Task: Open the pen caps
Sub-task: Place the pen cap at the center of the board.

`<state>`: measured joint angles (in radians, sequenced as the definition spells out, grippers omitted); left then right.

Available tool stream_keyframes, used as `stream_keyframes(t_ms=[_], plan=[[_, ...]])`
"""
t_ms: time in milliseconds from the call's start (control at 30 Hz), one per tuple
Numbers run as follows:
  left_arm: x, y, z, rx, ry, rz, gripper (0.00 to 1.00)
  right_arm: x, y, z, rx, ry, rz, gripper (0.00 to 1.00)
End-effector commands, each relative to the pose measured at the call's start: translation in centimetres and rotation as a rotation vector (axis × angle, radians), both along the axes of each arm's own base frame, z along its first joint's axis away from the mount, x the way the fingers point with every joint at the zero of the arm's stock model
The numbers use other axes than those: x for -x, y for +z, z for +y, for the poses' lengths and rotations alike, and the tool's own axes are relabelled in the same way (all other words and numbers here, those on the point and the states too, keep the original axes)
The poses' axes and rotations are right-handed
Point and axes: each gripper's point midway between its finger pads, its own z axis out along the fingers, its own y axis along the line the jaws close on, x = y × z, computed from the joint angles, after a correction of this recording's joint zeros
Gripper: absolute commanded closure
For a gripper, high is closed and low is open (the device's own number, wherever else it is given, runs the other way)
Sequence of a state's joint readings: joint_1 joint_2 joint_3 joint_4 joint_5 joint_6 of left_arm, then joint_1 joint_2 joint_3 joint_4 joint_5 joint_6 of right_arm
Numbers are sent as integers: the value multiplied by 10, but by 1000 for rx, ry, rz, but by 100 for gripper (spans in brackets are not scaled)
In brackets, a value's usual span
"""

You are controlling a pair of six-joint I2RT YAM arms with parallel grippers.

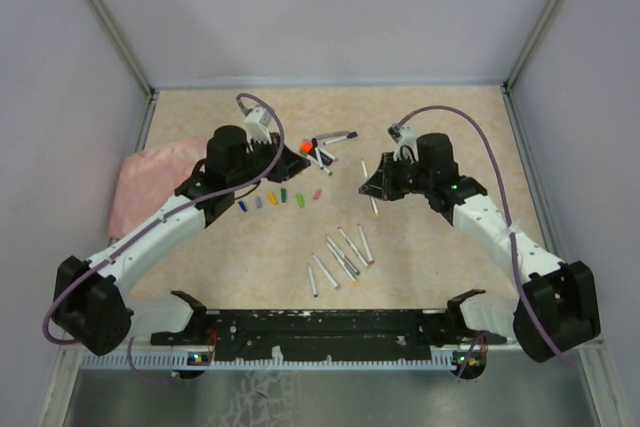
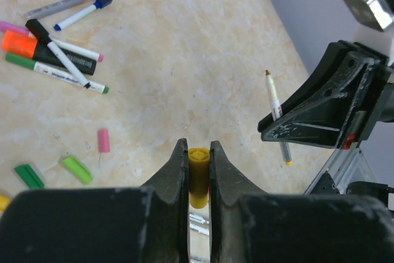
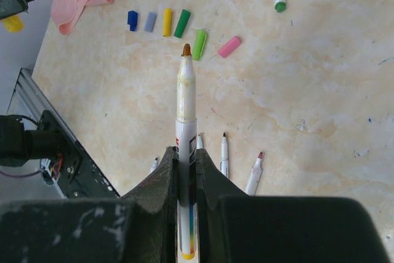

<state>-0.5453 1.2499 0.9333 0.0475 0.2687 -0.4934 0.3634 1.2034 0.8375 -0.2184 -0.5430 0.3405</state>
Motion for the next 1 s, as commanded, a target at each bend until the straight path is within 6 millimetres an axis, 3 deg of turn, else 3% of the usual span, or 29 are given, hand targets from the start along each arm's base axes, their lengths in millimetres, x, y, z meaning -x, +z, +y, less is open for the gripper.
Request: stream_keyframes(t_ms=[0,233,633,833,967], plan=[[14,-2,2,-42,-9,-10,100,-8,21,-10,7,-59,-71,100],[30,-21,0,-46,-34,40,100,-13,10,-13,25,-92,-52,100],[16,-30,-16,-67,-13,88,100,-15,6,-18,37,-112,-114,100],[13,-51,-9,-103,63,157,100,-8,5,-22,0,-141,-150,100],[11,-48,-7,-95,103,192,100,-1,2,-24,-32,-159,-164,100]])
